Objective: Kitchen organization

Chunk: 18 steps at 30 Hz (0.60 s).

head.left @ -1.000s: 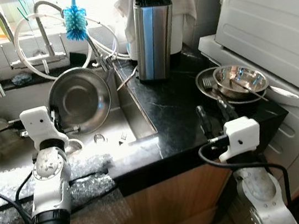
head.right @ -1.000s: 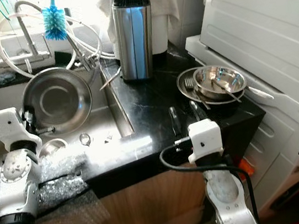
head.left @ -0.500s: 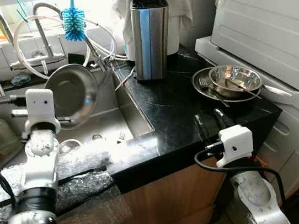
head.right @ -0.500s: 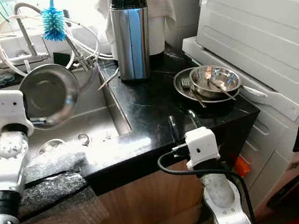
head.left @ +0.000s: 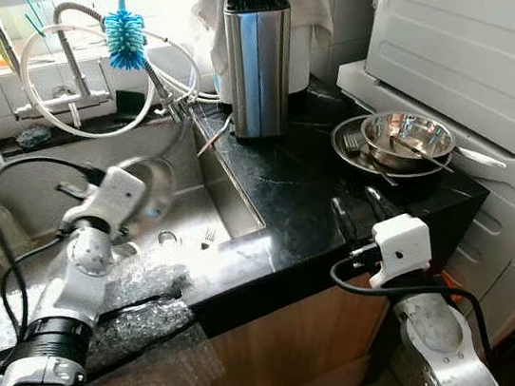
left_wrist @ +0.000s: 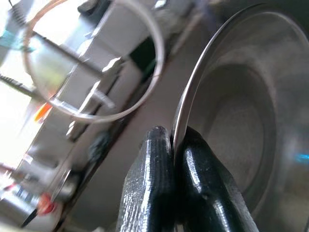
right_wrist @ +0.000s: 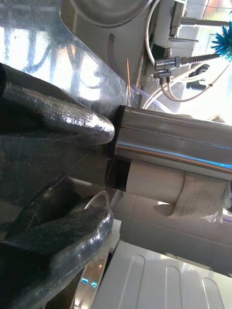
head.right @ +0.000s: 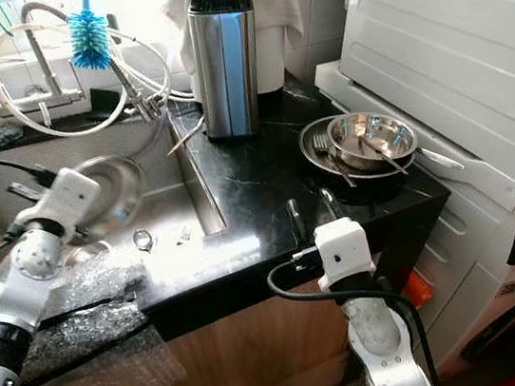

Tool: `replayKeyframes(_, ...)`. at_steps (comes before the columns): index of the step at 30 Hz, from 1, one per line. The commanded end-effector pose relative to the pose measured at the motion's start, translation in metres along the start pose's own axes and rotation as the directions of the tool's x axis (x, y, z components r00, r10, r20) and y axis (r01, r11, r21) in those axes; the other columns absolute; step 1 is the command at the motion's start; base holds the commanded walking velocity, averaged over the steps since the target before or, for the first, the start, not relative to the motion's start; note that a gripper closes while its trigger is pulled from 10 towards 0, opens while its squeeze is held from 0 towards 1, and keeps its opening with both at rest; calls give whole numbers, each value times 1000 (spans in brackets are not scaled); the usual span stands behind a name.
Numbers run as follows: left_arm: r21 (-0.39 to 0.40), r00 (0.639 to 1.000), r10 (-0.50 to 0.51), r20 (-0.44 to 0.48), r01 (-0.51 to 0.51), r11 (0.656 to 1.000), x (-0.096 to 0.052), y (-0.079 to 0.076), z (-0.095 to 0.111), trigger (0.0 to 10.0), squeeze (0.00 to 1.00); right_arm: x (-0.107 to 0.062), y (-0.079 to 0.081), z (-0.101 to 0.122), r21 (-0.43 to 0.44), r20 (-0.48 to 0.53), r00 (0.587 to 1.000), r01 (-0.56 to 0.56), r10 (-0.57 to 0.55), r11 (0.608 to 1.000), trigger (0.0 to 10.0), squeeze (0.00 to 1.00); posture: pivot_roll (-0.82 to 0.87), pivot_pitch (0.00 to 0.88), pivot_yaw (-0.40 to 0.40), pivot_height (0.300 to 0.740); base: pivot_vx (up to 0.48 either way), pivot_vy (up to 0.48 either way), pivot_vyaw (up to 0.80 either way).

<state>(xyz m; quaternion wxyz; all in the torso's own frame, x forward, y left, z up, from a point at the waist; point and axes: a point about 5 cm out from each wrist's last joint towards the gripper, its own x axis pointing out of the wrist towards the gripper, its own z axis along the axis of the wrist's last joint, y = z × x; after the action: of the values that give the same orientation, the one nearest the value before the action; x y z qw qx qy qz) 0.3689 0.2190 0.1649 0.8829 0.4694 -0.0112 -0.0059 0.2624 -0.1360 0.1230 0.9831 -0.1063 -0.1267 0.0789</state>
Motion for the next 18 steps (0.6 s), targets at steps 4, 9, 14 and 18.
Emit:
replayKeyframes(4, 49, 997, -71, 30, 69, 996, 0, -10, 4, 10000, 31, 2, 1, -1, -1, -4, 1000, -4, 4, 1000, 10000, 0, -121, 0, -39, 740, 0, 0, 0)
replayKeyframes(9, 69, 993, -111, 35, 108, 992, -1, -17, 5, 10000, 1000, 2, 2, -1, -1, -5, 1000, -7, 7, 1000, 10000, 0, -120, 0, -39, 740, 0, 0, 0)
replayKeyframes(14, 80, 990, -138, 39, 135, 988, -1, -21, 5, 10000, 996, 3, 2, -1, -2, -7, 1000, -10, 10, 1000, 10000, 0, -120, 0, -39, 740, 0, 0, 0)
replayKeyframes(18, 77, 989, -142, 41, 138, 987, -1, -22, 5, 10000, 988, 3, 3, -1, -2, -8, 1000, -11, 11, 1000, 10000, 0, -121, 0, -38, 740, 0, 0, 0)
